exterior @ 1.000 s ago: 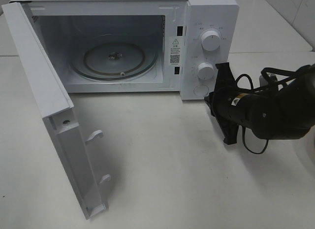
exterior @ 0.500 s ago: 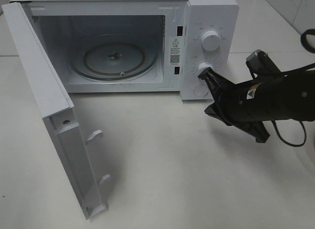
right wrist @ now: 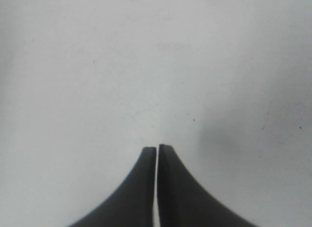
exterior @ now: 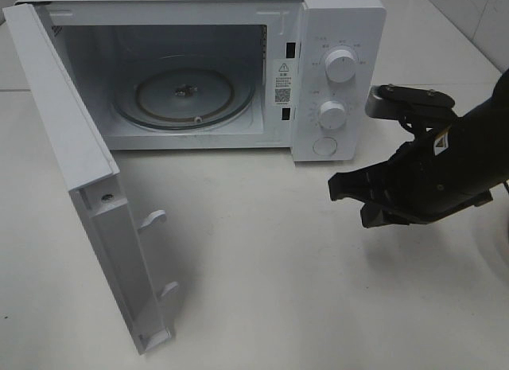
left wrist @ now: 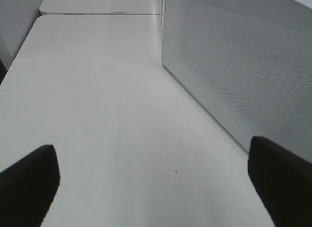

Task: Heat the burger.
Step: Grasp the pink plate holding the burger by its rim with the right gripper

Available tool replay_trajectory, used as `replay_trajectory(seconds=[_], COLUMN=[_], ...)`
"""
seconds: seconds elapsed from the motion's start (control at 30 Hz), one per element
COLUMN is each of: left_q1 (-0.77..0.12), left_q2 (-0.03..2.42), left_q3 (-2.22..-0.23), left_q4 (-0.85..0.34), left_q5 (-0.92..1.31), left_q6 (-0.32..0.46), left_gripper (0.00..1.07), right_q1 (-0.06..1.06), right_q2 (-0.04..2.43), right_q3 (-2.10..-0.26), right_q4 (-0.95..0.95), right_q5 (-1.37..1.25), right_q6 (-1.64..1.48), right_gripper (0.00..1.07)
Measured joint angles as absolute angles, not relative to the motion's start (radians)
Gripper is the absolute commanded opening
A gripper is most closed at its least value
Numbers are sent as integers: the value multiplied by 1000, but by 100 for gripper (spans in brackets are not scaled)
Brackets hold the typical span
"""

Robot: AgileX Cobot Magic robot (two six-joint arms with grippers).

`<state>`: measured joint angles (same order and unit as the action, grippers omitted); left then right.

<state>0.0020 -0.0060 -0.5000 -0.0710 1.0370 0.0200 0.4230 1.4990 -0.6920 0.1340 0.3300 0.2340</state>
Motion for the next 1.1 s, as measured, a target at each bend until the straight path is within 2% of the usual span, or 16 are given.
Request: replay_trajectory(seconds=[0.1,0.2,0.27,0.3,0.37,0.4,0.47,0.5,0.53,0.57,0.6,0.63,0.83,1.1], left_q1=[2,2,2,2,2,2,2,2,2,2,2,2,2,2], left_q2=[-6,-6,-6,-6,-6,-6,-6,-6,-6,-6,-6,-6,-6,-6], left_q3=[-500,-500,-500,-500,-500,-500,-500,-500,-500,-500,-500,-500,-500,-500], left_q4=[-71,-71,-71,-71,-71,-71,-71,-71,-71,-71,-71,-71,-71,-71], left_q5=[1037,1037,1037,1037,1037,1037,1037,1037,1037,1037,1037,1037,1037,1037], left_q6=[20,20,20,20,20,20,20,20,20,20,20,20,20,20], left_gripper=[98,98,98,98,98,98,98,98,98,98,98,98,98,98], right_q1=[423,421,393,393,336,336,287,287,269,269,231,196,108,50], right_q2=[1481,1478,1461,1461,1421,1421,1383,1383,1370,1370,1350,1335,1329,1330], right_q3=[-767,-779,-816,-816,-836,-836,-839,-839,-839,-839,-839,-839,-839,-839], right_q4=[95,86,69,69,41,41,22,22,12,12,-12,-43,-126,-138], right_q5=[552,593,688,688,761,761,801,801,808,808,818,830,876,878], right_q6=[81,67,43,43,0,0,-34,-34,-46,-46,-57,-65,-81,-88], right_gripper=[10,11,19,19,38,38,71,71,80,80,94,102,101,99])
